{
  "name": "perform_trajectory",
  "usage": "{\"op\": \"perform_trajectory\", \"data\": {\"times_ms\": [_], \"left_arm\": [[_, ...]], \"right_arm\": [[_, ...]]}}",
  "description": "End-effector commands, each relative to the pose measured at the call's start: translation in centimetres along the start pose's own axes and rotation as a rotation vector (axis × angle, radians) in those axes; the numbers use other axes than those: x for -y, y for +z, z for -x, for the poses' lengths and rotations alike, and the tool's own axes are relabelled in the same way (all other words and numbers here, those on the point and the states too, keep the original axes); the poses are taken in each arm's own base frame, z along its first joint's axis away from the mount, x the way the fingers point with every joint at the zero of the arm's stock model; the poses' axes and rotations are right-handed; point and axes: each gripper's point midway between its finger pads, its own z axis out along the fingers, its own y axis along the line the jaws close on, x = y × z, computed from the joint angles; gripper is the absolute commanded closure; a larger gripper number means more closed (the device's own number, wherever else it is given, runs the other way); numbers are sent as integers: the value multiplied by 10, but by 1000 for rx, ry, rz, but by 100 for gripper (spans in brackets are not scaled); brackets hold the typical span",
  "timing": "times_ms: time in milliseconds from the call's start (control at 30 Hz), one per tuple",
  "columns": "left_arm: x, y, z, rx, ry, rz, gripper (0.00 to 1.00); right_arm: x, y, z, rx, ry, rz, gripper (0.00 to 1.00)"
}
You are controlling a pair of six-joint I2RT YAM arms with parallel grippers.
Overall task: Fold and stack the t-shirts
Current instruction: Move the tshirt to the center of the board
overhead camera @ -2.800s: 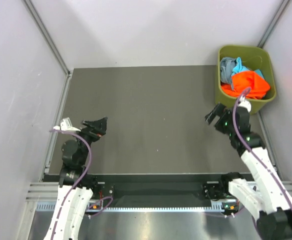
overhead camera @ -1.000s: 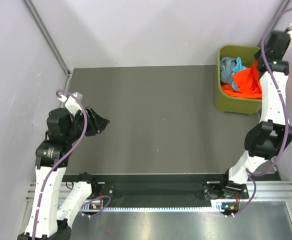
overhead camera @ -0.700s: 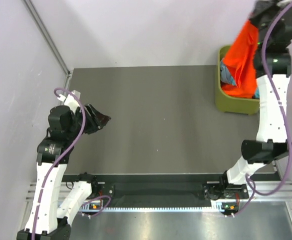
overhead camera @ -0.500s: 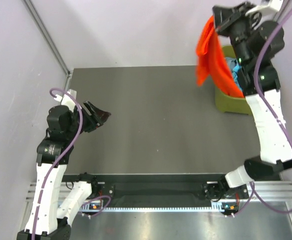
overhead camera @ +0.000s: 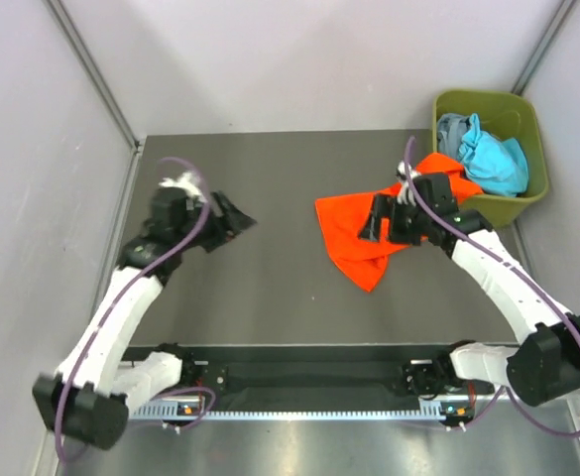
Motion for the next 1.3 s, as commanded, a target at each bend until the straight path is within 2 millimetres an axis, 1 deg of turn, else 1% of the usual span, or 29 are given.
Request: {"op": "perform_trajectory", "data": {"times_ms": [0, 33, 67, 100, 133, 200, 233, 267, 300, 333, 367, 400, 433, 500, 600, 633, 700, 733, 767, 867, 900, 967, 1000, 1033, 1067, 1100, 1167, 1200, 1267], "left_arm": [[29, 45, -22, -38, 133, -55, 21], [22, 71, -44, -102, 165, 0, 21], [21, 84, -51, -126, 182, 9, 20], [29, 98, -52, -122, 211, -25, 20], [21, 123, -72, -181, 226, -6, 19], [19, 149, -85, -201, 228, -5, 16], [19, 173, -99, -206, 233, -22, 14], [15, 185, -101, -186, 231, 2, 11], [24, 197, -99, -164, 231, -4, 11], [17, 213, -115, -193, 241, 34, 11], [17, 222, -118, -189, 244, 52, 11], [32, 232, -113, -173, 237, 34, 11], [22, 246, -131, -208, 246, 67, 11], [23, 263, -146, -249, 263, 89, 11], [21, 278, -148, -218, 243, 144, 11], [14, 283, -160, -236, 246, 169, 12], [13, 289, -166, -247, 239, 195, 17], [5, 294, -177, -272, 237, 209, 18], [2, 296, -179, -277, 229, 219, 20], [-3, 303, -186, -287, 230, 221, 40], [2, 304, -184, -281, 247, 202, 59], [7, 303, -178, -265, 273, 191, 77], [14, 298, -168, -246, 298, 178, 89], [13, 293, -162, -238, 312, 197, 100], [12, 287, -152, -205, 331, 229, 100], [26, 272, -133, -164, 358, 215, 100], [27, 247, -111, -113, 403, 258, 100], [35, 221, -84, -26, 433, 274, 100], [32, 187, -63, 29, 465, 319, 100]], "right_arm": [[57, -21, 3, 6, 28, -173, 13], [67, -20, 6, 10, 50, -194, 13], [81, -14, 10, 5, 73, -231, 13], [100, -15, 19, 27, 103, -288, 13], [110, -13, 23, 36, 121, -326, 14], [138, -10, 33, 79, 152, -402, 13], [146, -10, 37, 100, 158, -425, 13], [158, -13, 42, 135, 156, -476, 12], [166, -11, 48, 182, 158, -482, 12], [169, -10, 50, 203, 162, -483, 11], [170, -8, 52, 226, 161, -476, 11], [173, -4, 46, 220, 169, -479, 11], [174, -1, 50, 241, 166, -475, 10], [182, 2, 44, 246, 173, -497, 9], [184, 6, 36, 230, 165, -492, 9], [183, 6, 35, 230, 166, -486, 9], [181, 3, 31, 242, 170, -480, 9], [178, -1, 32, 260, 171, -475, 10], [177, -3, 30, 266, 174, -473, 11], [171, -5, 20, 258, 182, -449, 12], [171, -7, 18, 254, 183, -453, 13], [172, -9, 14, 253, 184, -463, 13], [177, -12, 13, 259, 187, -493, 13], [177, -14, 14, 264, 185, -497, 13], [176, -17, 18, 275, 181, -502, 14], [175, -19, 19, 274, 182, -504, 14], [169, -23, 25, 284, 176, -488, 18], [165, -26, 30, 295, 166, -476, 18], [157, -34, 35, 314, 149, -462, 20]]}}
